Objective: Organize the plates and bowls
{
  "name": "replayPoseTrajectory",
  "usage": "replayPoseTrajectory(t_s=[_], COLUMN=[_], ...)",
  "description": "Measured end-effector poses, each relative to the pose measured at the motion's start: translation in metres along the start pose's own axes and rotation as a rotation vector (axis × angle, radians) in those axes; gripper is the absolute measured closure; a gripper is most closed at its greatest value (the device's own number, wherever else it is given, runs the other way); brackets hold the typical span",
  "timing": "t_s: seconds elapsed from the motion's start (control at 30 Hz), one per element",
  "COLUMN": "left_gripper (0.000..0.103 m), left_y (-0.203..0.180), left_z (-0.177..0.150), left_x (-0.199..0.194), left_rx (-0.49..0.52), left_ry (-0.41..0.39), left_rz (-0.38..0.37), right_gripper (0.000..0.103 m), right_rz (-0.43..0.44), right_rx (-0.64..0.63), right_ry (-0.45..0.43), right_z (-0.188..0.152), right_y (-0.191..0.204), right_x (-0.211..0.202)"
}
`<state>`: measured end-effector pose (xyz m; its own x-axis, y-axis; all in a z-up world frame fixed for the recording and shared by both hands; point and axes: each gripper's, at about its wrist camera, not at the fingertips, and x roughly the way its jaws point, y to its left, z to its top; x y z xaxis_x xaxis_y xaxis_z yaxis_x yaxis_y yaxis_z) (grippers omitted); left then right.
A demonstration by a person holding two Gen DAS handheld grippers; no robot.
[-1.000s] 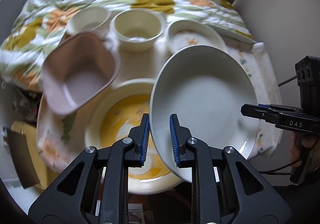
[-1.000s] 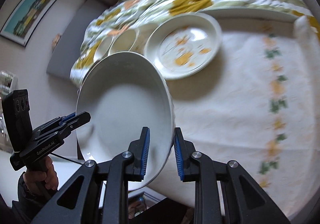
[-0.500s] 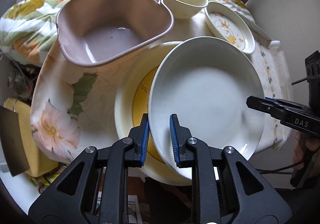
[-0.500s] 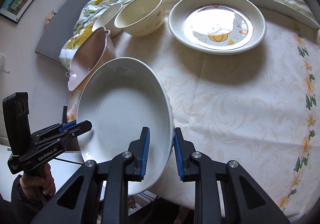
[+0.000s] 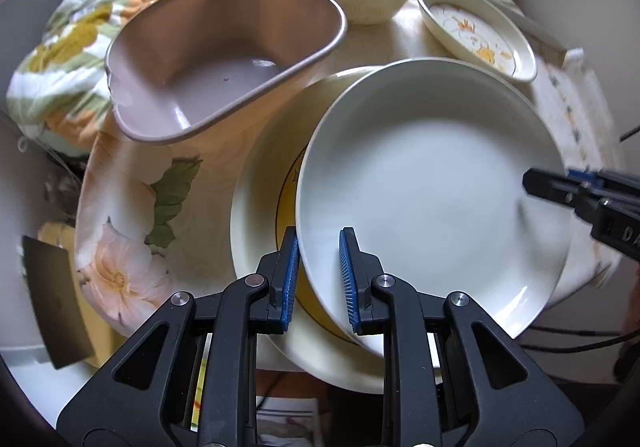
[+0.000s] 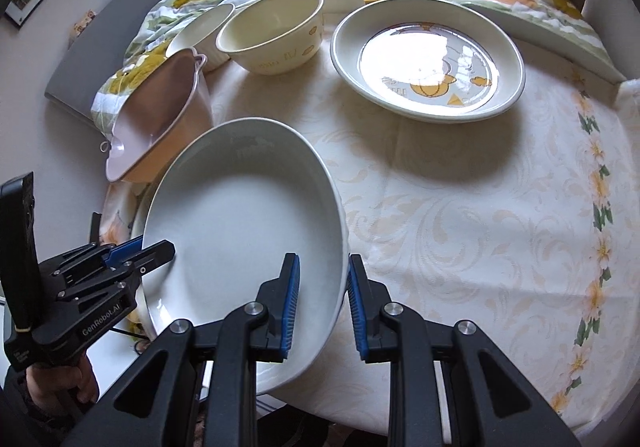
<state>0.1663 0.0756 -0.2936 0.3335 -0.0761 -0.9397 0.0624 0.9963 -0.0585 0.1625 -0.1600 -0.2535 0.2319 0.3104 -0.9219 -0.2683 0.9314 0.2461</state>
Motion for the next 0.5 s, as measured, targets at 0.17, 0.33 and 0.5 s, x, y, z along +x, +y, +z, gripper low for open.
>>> replayPoseTrajectory(t_s=[0.17, 0.33, 0.5], left_gripper=[0.085, 0.085, 0.085], left_y=[-0.018, -0.027, -0.031], left_z=[-0.006, -0.011, -0.014], left_x=[0.000, -0.002, -0.006], left_rx=[0.102, 0.164, 0.202], left_ry=[-0.038, -0.072, -0.095], left_rz=[0.130, 0.214, 0.279], right_gripper=[0.081, 0.081, 0.081], right_rz=[-0.067, -0.134, -0.189], right_rx=[-0.070, -0.132, -0.181], right_ry=[-0.018, -0.030, -0.014], right_z=[-0.002, -0.005, -0.006], right_y=[0.011, 0.021, 0.033], right_x=[0.003, 0.005, 0.010])
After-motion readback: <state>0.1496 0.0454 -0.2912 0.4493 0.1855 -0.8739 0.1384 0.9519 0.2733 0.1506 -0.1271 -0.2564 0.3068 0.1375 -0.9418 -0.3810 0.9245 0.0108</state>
